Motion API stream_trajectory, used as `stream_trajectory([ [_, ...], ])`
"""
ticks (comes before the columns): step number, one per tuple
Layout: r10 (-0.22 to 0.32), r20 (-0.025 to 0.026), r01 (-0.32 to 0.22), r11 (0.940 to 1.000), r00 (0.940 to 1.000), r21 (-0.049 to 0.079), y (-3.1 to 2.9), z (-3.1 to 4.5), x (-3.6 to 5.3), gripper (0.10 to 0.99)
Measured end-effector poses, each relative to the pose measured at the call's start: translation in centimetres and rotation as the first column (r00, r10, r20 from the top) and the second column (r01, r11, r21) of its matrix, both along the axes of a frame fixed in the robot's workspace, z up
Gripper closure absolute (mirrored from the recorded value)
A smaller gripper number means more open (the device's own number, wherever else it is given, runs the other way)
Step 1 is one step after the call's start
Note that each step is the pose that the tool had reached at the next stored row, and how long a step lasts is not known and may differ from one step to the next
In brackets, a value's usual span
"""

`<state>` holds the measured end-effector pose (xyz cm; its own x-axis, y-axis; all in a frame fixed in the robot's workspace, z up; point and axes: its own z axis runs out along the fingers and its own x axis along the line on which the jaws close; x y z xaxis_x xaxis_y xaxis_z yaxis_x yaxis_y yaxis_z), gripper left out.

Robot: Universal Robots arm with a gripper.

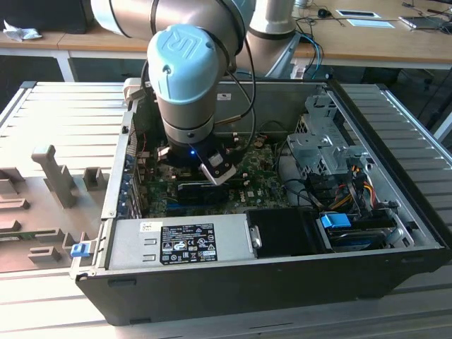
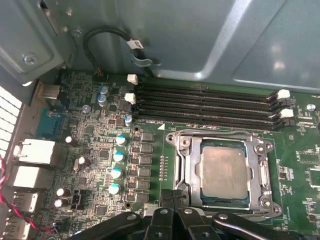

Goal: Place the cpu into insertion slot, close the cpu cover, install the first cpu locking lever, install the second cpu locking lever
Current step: 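Install the second cpu locking lever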

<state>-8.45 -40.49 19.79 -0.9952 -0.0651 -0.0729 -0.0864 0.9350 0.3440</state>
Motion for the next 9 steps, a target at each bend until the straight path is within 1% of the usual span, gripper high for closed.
stream_trajectory([
  [2, 0.0, 0.0, 0.0, 1.0, 1.0, 0.0, 0.0, 0.32, 0.0, 0.98],
  [6, 0.0, -0.0003, 0.0, 1.0, 1.0, 0.0, 0.0, 1.21, 0.0, 0.98],
  [8, 0.0, -0.0004, 0.0, 1.0, 1.0, 0.0, 0.0, 1.51, 0.0, 0.98],
  [9, 0.0, -0.0003, 0.0, 1.0, 1.0, 0.0, 0.01, 1.52, 0.0, 0.98],
])
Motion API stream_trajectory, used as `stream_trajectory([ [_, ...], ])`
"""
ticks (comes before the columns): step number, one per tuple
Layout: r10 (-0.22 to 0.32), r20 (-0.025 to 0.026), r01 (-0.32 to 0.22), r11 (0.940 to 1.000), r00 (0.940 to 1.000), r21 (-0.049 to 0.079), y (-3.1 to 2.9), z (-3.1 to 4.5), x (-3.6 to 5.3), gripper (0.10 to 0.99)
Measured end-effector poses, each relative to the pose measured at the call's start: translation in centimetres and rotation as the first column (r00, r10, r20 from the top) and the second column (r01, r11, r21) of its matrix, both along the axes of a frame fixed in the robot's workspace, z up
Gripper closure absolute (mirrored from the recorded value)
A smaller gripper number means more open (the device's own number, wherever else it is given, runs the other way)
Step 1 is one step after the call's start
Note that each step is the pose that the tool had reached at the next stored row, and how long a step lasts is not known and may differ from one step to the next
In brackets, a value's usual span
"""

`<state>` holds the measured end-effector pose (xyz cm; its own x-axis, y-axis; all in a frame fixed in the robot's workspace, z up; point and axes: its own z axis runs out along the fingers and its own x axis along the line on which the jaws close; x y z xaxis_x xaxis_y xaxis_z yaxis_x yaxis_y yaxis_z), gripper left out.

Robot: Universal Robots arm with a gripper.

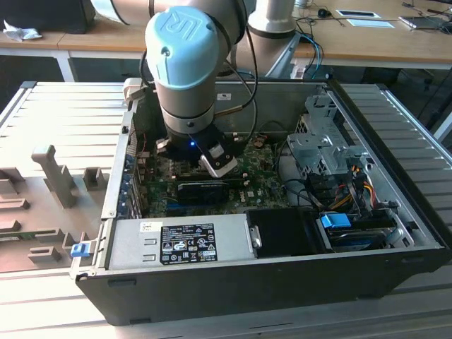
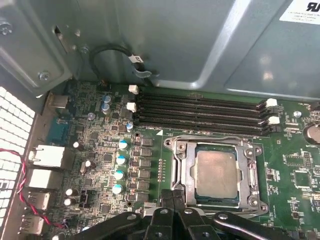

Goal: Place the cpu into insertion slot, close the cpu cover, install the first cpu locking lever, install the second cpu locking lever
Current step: 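Install the second cpu locking lever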

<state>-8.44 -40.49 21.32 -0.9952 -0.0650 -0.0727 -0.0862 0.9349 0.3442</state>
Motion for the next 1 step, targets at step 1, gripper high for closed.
stream_trajectory([
  [1, 0.0, -0.0001, 0.0, 1.0, 1.0, 0.0, 0.0, 0.02, 0.0, 0.98],
])
